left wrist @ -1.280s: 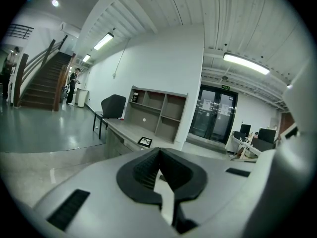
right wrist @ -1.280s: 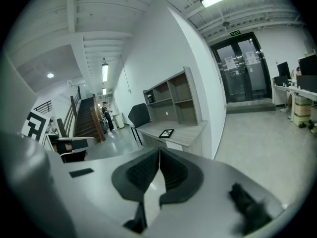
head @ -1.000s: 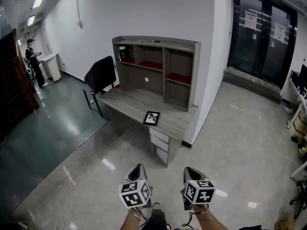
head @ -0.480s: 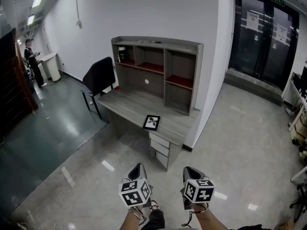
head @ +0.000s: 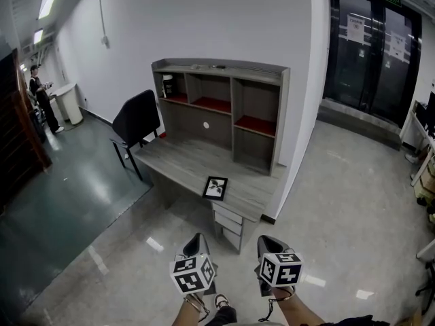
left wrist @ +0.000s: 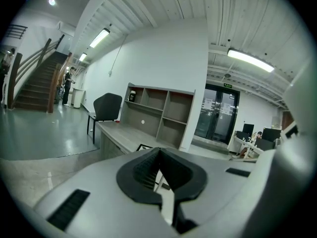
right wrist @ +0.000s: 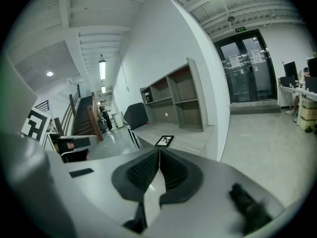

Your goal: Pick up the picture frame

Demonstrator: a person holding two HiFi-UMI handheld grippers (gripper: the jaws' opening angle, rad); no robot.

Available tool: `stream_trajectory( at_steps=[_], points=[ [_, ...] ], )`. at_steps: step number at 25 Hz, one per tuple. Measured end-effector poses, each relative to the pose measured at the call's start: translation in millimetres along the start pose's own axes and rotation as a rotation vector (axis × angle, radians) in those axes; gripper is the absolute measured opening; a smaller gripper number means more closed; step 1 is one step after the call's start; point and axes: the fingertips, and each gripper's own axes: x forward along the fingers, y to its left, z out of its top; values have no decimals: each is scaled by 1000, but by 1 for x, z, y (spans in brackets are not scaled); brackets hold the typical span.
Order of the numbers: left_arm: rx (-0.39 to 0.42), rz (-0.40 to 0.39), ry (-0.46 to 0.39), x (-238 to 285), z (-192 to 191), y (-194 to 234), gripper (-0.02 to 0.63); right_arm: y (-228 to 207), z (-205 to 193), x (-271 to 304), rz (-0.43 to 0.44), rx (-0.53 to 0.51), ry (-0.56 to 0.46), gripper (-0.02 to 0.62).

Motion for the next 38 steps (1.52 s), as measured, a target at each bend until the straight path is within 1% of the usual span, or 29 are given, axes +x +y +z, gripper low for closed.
stream_trajectory(
  at_steps=[9, 23, 28, 34, 38],
  points=[
    [-7, -24, -11, 53, 36, 16, 12, 2, 48, 49, -18, -7, -27, 32],
    [1, -67, -12, 133, 83, 54, 12, 11, 96, 133, -42, 6, -45, 32],
    [4, -70, 9, 144, 86, 67, 12, 16, 95, 148, -51, 22, -27, 32],
    [6, -72, 59, 150, 73, 78, 12, 17, 80, 158, -61, 50, 12, 32],
    [5, -74, 77, 151, 68, 80, 12, 17, 72, 160, -69, 63, 34, 32]
  ],
)
